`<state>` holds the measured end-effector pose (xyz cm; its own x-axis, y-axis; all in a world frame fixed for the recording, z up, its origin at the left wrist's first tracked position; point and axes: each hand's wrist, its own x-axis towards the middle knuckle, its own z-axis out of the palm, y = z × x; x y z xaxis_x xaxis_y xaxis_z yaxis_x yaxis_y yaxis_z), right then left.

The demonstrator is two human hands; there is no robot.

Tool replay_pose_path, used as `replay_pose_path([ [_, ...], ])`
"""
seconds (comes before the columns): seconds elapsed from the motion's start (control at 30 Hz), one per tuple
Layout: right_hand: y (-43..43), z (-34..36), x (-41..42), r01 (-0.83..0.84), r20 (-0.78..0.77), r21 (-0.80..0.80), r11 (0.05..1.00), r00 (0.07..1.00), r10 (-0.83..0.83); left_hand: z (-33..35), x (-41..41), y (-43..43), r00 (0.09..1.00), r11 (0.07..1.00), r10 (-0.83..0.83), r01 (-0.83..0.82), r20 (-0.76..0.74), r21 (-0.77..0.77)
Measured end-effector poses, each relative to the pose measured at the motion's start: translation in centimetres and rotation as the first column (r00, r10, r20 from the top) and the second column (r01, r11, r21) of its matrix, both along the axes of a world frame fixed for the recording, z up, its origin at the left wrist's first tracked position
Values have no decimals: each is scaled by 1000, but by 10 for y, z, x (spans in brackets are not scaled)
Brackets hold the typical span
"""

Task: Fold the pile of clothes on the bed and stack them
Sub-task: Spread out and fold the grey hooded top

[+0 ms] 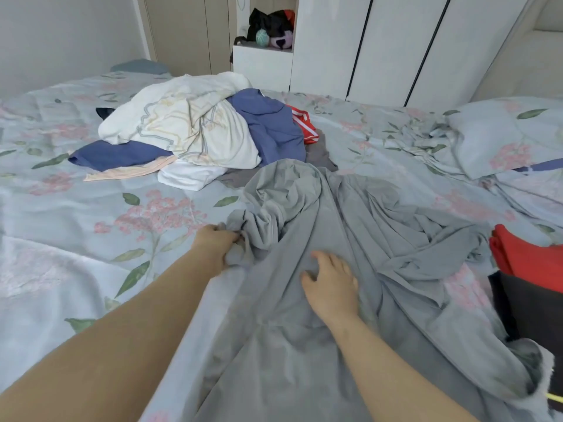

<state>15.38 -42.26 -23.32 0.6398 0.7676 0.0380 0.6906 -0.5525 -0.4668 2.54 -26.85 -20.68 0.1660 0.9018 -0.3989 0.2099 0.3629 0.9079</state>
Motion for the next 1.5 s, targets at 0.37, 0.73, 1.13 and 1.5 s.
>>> replay_pose_path([
  [0.37, 11, -10, -4, 75, 144, -7, 997, 987, -74, 3, -43, 60, 978, 967, 204, -207, 38, 149],
  [0.73, 8, -14, -8, 77, 181, 31, 997, 980, -81, -17, -23, 49, 977, 976, 210, -212, 44, 55],
  [1.13, 65, 24, 54, 100, -75, 220, 970, 994, -85, -1, 15, 42, 805, 659, 223, 291, -550, 693],
  [1.5, 150, 25, 146, 72, -21, 264, 962, 997, -69, -2, 114, 110, 902, 665, -106, 378, -420, 644],
])
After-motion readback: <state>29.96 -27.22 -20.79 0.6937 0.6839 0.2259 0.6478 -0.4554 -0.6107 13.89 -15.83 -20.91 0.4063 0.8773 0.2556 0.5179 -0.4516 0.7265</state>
